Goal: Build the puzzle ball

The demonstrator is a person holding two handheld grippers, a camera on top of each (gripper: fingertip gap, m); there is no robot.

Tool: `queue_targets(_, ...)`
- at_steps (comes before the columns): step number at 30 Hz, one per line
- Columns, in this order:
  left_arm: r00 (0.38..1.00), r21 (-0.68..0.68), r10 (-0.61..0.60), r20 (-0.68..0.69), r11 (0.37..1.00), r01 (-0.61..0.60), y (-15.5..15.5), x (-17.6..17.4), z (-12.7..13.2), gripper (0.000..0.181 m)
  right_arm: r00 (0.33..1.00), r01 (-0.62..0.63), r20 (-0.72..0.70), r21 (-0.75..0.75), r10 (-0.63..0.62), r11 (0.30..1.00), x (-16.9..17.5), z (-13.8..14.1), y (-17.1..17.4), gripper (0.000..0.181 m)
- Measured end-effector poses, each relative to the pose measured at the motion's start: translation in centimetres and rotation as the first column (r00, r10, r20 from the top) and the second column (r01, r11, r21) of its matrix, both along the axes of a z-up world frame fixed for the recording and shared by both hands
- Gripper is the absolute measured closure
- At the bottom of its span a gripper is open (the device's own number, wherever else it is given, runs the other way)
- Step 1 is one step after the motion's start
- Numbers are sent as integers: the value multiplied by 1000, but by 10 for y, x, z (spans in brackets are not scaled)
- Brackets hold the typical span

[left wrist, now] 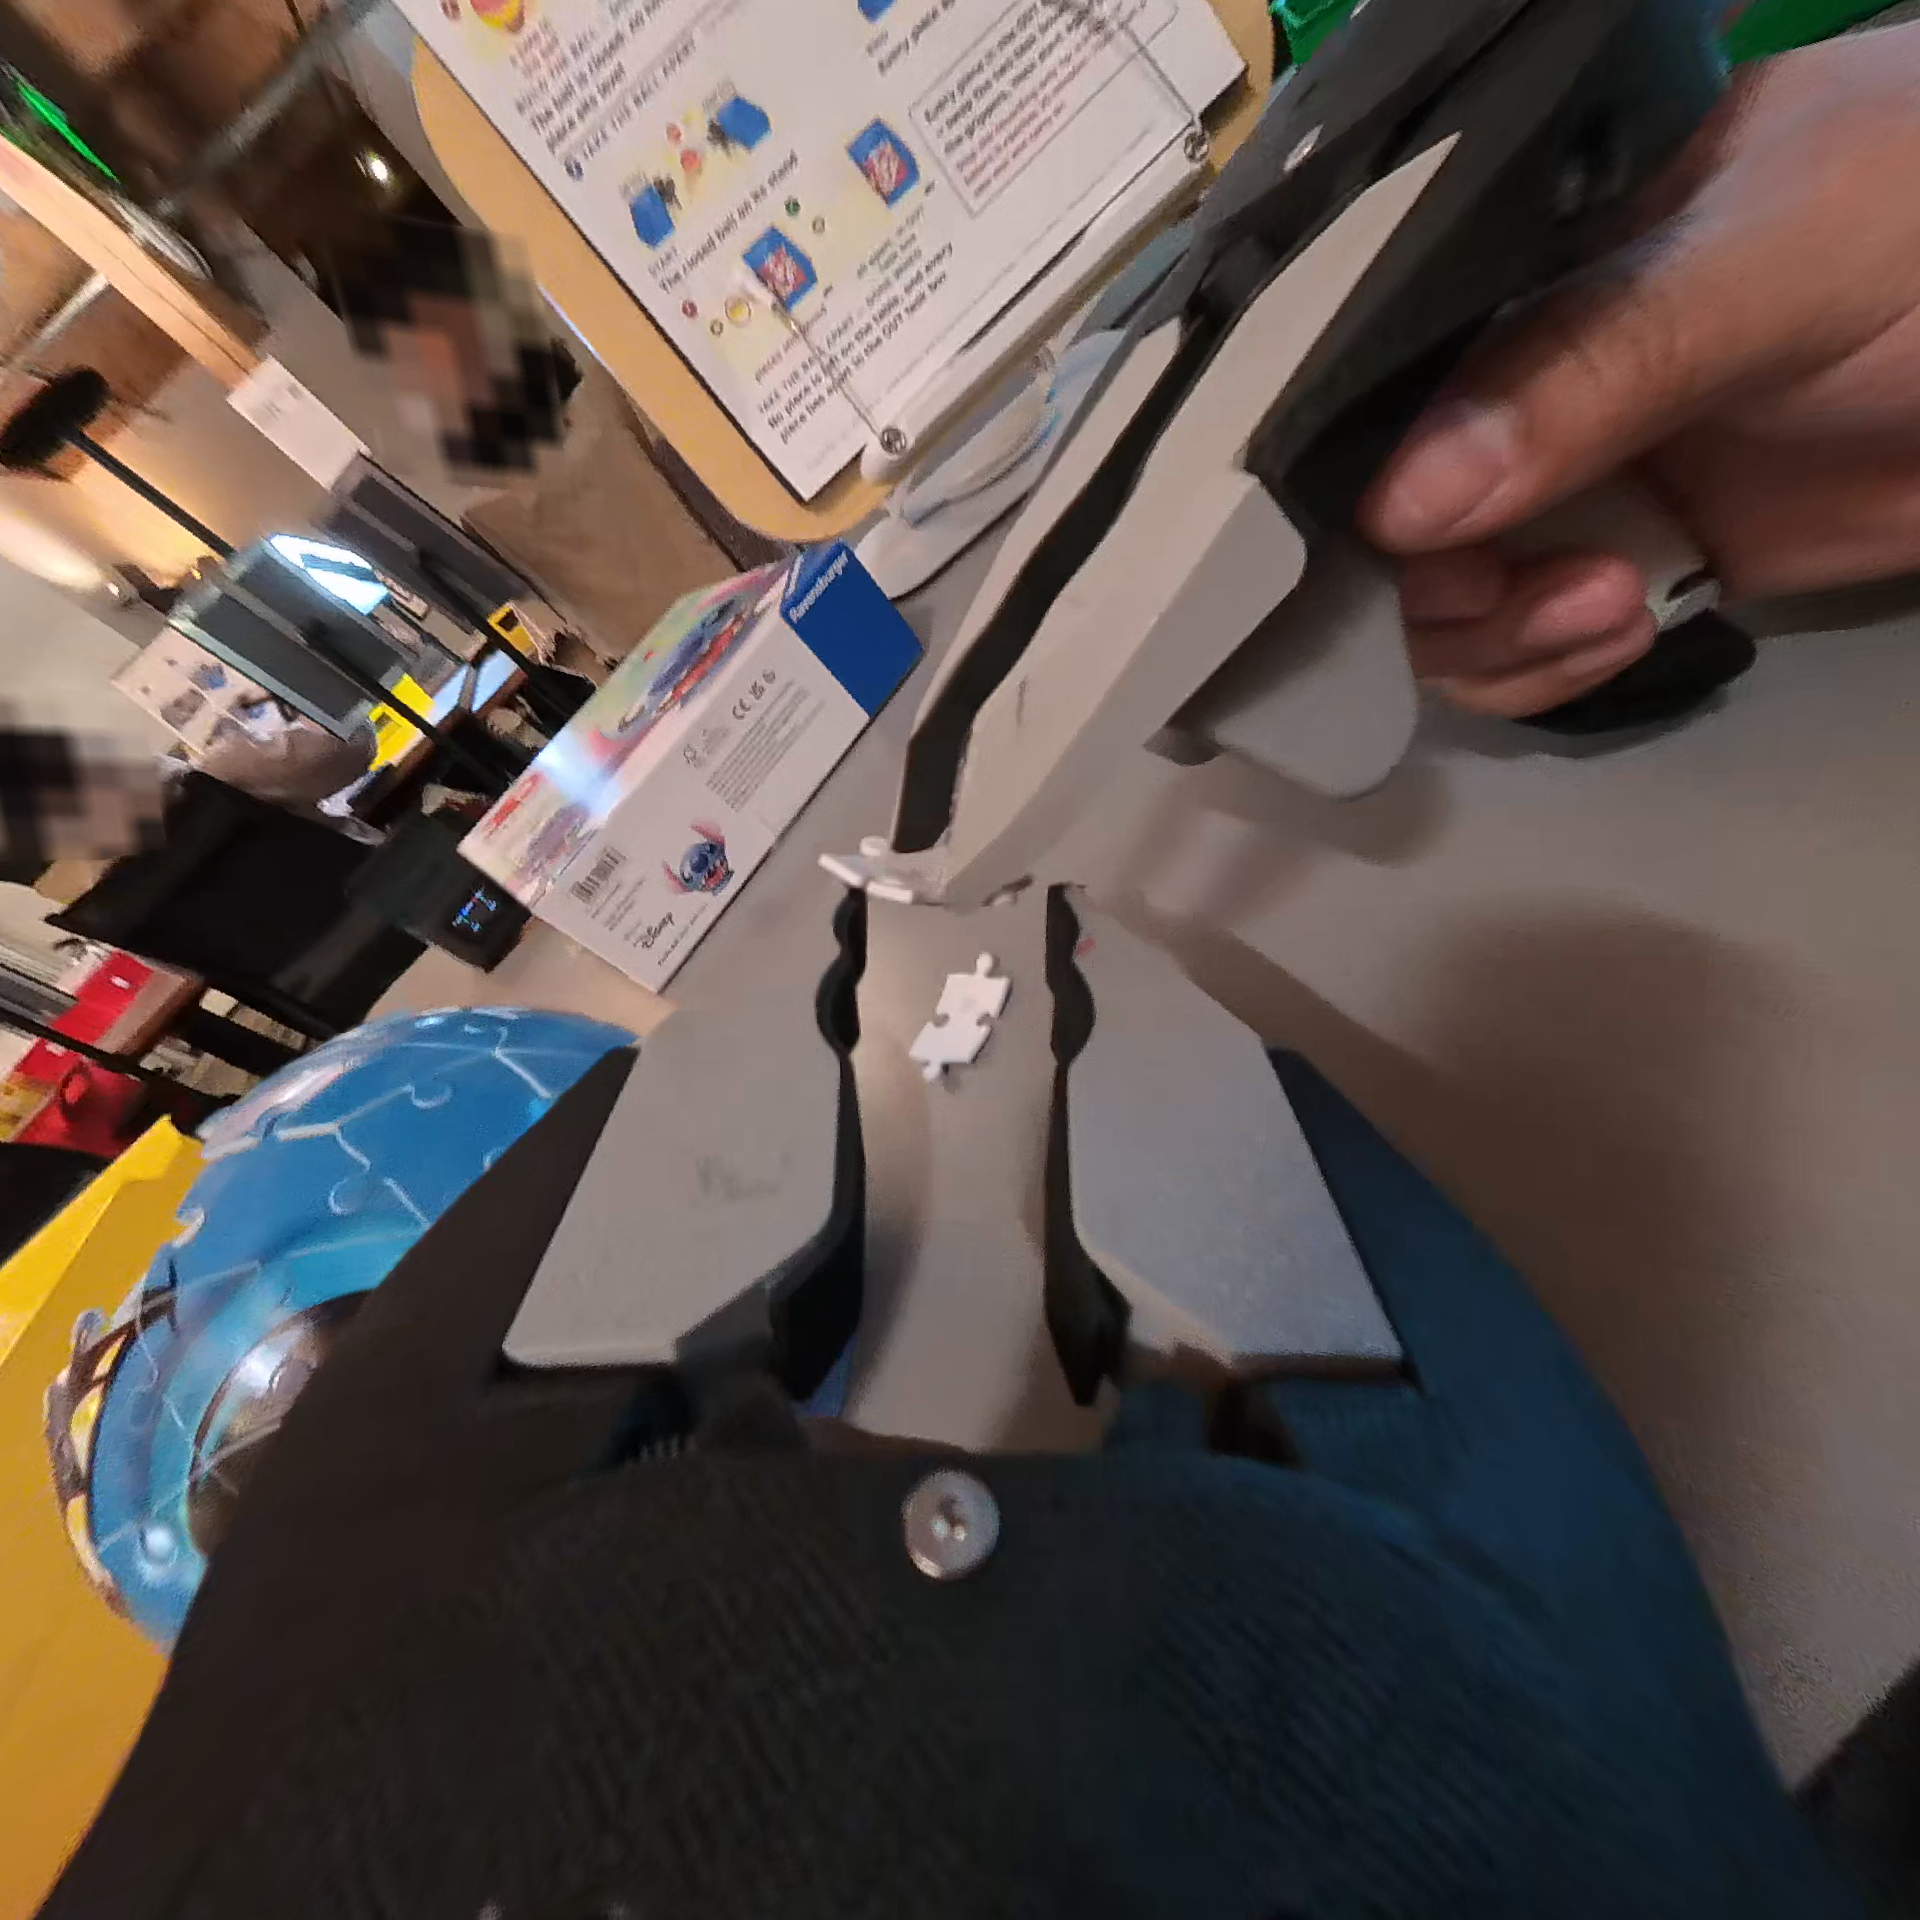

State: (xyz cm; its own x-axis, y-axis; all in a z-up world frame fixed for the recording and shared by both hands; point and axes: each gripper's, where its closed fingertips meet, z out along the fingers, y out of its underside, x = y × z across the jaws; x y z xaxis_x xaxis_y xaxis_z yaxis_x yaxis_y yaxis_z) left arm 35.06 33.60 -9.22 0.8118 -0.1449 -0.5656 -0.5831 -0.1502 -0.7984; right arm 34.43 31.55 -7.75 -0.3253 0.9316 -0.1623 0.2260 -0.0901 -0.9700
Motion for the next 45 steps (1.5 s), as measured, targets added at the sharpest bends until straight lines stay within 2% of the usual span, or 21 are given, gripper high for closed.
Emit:
queue_targets(5, 999, 58, -24, 32, 998, 22, 7, 2, 5, 159, 999, 38, -10, 36, -38, 999, 0, -2, 5, 157)
queue_targets(9, 1000, 46, -25, 14, 999, 24, 11, 0, -1, 174, 998, 59, -2, 14, -59, 998, 2, -3, 13, 157)
queue_targets(12, 997, 41, -42, 69, 998, 39, 11, -3, 2, 181, 999, 48, 18, 16, -49, 999, 5, -7, 18, 166)
queue_targets(16, 982, -55, -79, 174, 994, 90, 8, -1, -4, 181, 999, 22, 27, 94, -24, 995, 9, -8, 19, 167)
queue_targets(18, 958, -158, -102, 270, 976, 149, 4, 5, -12, 181, 999, 47, 3, 173, -48, 984, 10, -5, 23, 154)
queue_targets(20, 924, -241, -112, 365, 947, 210, -1, 11, -17, 181, 1000, 24, -8, 249, -23, 968, 12, -4, 18, 153)
queue_targets(21, 906, -264, -115, 407, 935, 237, -3, 14, -18, 181, 1000, 2, 4, 286, -3, 958, 12, -7, 13, 154)
queue_targets(23, 876, -314, -115, 468, 905, 286, -10, 18, -21, 181, 999, -16, 33, 381, 4, 925, 13, -15, 8, 170)
queue_targets(26, 870, -397, -93, 484, 863, 313, -18, 17, -30, 181, 1000, -18, 22, 497, 8, 868, 12, -20, 0, 174)
queue_targets(29, 871, -473, -78, 484, 815, 336, -29, 17, -39, 181, 999, -39, 18, 540, 34, 841, 12, -21, -9, 171)
queue_targets(31, 876, -494, -73, 477, 802, 336, -33, 16, -41, 181, 997, -79, 39, 524, 69, 848, 14, -24, -14, 181)
queue_targets(33, 887, -504, -72, 455, 801, 323, -36, 16, -43, 181, 994, -109, 70, 485, 86, 868, 15, -26, -18, 181)
queue_targets(36, 886, -459, -74, 458, 834, 307, -36, 12, -36, 181, 992, -125, 71, 413, 104, 902, 16, -23, -18, 181)
queue_targets(40, 828, -360, -92, 553, 870, 337, -38, 8, -18, 181, 988, -146, 81, 220, 131, 965, 18, -15, -13, 181)
queue_targets(43, 775, -326, -100, 624, 868, 374, -40, 8, -10, 181, 984, -157, 107, 116, 145, 981, 18, -17, -8, 181)
queue_targets(45, 773, -328, -96, 627, 868, 373, -39, 6, -12, 181, 982, -168, 106, 80, 159, 982, 18, -18, -9, 181)
